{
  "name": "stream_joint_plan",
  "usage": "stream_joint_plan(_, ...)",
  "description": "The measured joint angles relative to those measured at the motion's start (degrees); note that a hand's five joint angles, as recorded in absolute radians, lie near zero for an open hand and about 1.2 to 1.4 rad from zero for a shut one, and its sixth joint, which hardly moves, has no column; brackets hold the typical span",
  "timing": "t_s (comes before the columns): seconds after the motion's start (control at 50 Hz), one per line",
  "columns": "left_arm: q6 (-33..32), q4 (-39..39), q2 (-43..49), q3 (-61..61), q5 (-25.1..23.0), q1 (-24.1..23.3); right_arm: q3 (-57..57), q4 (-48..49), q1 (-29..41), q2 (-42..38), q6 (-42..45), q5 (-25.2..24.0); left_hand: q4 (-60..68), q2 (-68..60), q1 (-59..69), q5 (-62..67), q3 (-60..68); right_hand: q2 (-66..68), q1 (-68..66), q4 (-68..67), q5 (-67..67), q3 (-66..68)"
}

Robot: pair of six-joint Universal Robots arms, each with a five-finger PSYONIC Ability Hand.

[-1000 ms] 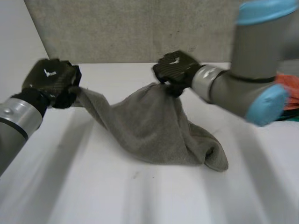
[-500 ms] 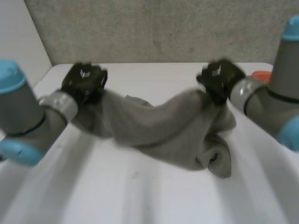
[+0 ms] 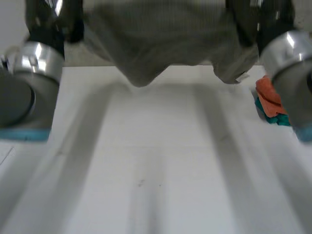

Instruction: Fold the laundry.

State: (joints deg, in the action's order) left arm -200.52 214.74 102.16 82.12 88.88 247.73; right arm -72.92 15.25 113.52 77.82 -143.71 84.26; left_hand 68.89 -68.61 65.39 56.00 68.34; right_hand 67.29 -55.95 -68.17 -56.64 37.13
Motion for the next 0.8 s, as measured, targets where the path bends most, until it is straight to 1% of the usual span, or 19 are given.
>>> stream_joint_plan(0.06,-0.2,-1.9,-1.3,8.7,-1.4,0.3,-11.9,-2.7,-0.1,4.8,1.8,-0.8,0.0,0.0,0.0,0.0,0.0,0.0,0.0,0.0,0.0,0.0)
stream_joint_plan(0.12,-0.4,-3.3,-1.2,15.8,-2.7,0.5,-22.4,-5.2,-0.1,7.0,3.7,-1.3,0.0,0.0,0.0,0.0,0.0,0.0,0.0,0.0,0.0,0.0)
stream_joint_plan(0.16,-0.5,-3.8,-0.6,18.6,-3.2,0.6,-26.4,-6.2,0.0,7.0,4.4,-1.5,0.0,0.0,0.0,0.0,0.0,0.0,0.0,0.0,0.0,0.0)
stream_joint_plan(0.18,-0.6,-4.1,0.2,20.6,-3.5,0.6,-29.7,-7.1,0.2,6.2,4.9,-1.5,0.0,0.0,0.0,0.0,0.0,-2.4,1.2,2.2,1.7,7.1)
stream_joint_plan(0.22,-0.8,-4.3,1.5,22.6,-3.8,0.6,-31.4,-7.5,0.3,5.2,5.2,-1.5,0.0,0.0,0.0,0.0,0.0,-2.4,1.2,2.2,1.7,7.1)
stream_joint_plan(0.24,-0.9,-4.4,2.1,23.2,-3.8,0.6,-33.3,-8.3,0.5,3.0,5.5,-1.3,0.0,0.0,0.0,0.0,0.0,-17.0,12.8,16.7,14.9,8.0)
stream_joint_plan(0.26,-1.0,-4.5,2.7,23.6,-3.9,0.6,-33.7,-8.6,0.5,1.6,5.6,-1.2,0.0,0.0,0.0,0.0,0.0,-21.2,16.8,21.7,19.8,5.7)
stream_joint_plan(0.28,-1.2,-4.5,3.3,23.9,-3.9,0.6,-33.6,-8.8,0.6,0.1,5.5,-1.0,0.0,0.0,0.0,0.0,0.0,-28.4,23.0,29.1,27.3,-0.1)
stream_joint_plan(0.3,-1.2,-4.5,3.6,24.0,-3.9,0.6,-33.3,-8.9,0.6,-0.7,5.5,-0.8,0.0,0.0,0.0,0.0,0.0,-39.7,32.3,40.3,39.0,-10.1)
stream_joint_plan(0.32,-1.3,-4.5,3.8,24.1,-3.9,0.6,-33.0,-9.0,0.5,-1.1,5.4,-0.7,0.0,0.0,0.0,0.0,0.0,-39.7,32.3,40.3,39.0,-10.1)
stream_joint_plan(0.34,-1.4,-4.5,4.2,24.1,-3.9,0.6,-31.5,-9.1,0.4,-2.6,5.1,-0.5,0.0,0.0,0.0,0.0,0.0,-46.9,38.5,48.3,47.1,-17.2)
stream_joint_plan(0.4,-1.6,-4.5,4.3,24.0,-3.8,0.6,-28.0,-9.2,0.2,-3.8,4.3,-0.3,0.0,0.0,0.0,0.0,0.0,-47.7,39.8,50.4,49.4,-18.8)
stream_joint_plan(0.5,-1.7,-4.8,3.4,23.9,-3.7,0.7,-19.7,-10.2,0.0,-4.1,3.3,-0.8,0.0,0.0,0.0,0.0,0.0,-47.7,39.8,50.4,49.4,-18.8)
stream_joint_plan(0.56,-1.6,-5.3,2.9,24.2,-3.7,0.8,-14.8,-12.8,-0.1,-4.9,4.0,-1.9,0.0,0.0,0.0,0.0,0.0,-47.7,39.8,50.4,49.4,-18.8)
stream_joint_plan(0.6,-1.6,-5.4,2.8,24.2,-3.7,0.8,-13.9,-13.4,-0.2,-5.3,4.3,-2.3,0.0,0.0,0.0,0.0,0.0,-47.7,39.8,50.4,49.4,-18.8)
stream_joint_plan(0.62,-1.6,-5.8,2.6,24.4,-3.7,0.9,-9.2,-17.2,-0.4,-7.8,6.2,-4.6,0.0,0.0,0.0,0.0,0.0,-47.7,39.8,50.3,49.2,-18.8)
stream_joint_plan(0.7,-1.5,-6.2,2.5,24.7,-3.8,1.1,-0.6,-25.3,-0.8,-14.3,10.2,-9.2,0.0,0.0,0.0,0.0,0.0,-47.4,36.0,45.1,43.8,-14.2)
stream_joint_plan(0.8,-1.5,-6.4,2.6,24.7,-3.8,1.4,8.0,-33.6,-1.5,-21.5,13.1,-11.5,0.0,0.0,0.0,0.0,0.0,-41.9,33.5,41.8,41.1,-11.0)
